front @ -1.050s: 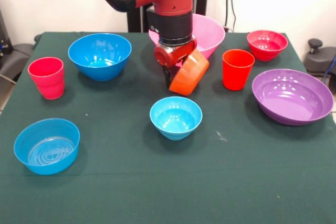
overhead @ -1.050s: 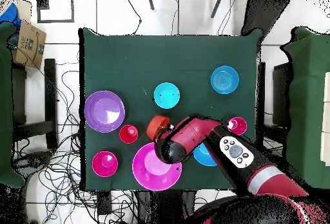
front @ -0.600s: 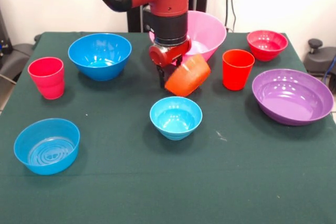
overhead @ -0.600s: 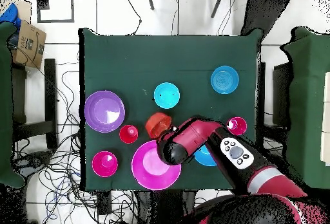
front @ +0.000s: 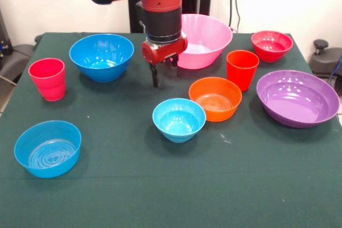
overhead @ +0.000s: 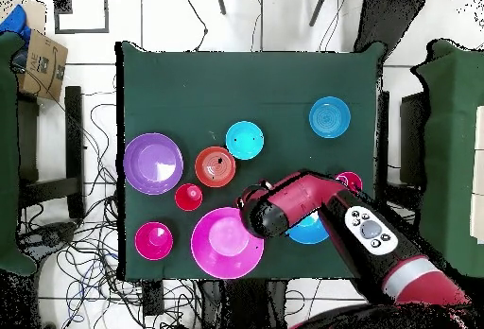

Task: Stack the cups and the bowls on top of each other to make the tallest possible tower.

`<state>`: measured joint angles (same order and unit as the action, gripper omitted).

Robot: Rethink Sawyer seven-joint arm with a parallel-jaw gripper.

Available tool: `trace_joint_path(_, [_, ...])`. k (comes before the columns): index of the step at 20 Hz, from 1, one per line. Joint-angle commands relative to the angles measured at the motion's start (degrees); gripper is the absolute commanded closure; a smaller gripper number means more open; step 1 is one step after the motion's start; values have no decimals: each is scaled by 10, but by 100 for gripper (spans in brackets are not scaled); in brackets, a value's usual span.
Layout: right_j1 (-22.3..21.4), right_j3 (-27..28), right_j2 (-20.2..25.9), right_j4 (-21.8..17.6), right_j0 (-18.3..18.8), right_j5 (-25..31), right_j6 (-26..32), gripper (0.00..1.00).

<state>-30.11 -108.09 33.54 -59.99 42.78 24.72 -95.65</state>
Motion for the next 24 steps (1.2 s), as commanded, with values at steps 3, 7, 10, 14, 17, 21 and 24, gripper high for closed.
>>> trace_joint_path(3, [-18, 3, 44, 29, 13, 56, 119, 0])
trace_joint_path(7, [-27, -5, 56, 49, 17, 63, 117, 0])
trace_joint_path(10, [-35, -11, 62, 63, 14, 62, 98, 0])
trace_joint_path(14, [-31, -12, 53, 67, 1, 48, 62, 0])
trace_joint_path(17, [-24, -9, 39, 68, -9, 40, 37, 0])
trace_joint_path(21, [-15, -3, 25, 63, -20, 24, 15, 0])
trace_joint_path(24, [-2, 4, 11, 53, -29, 5, -6, 0])
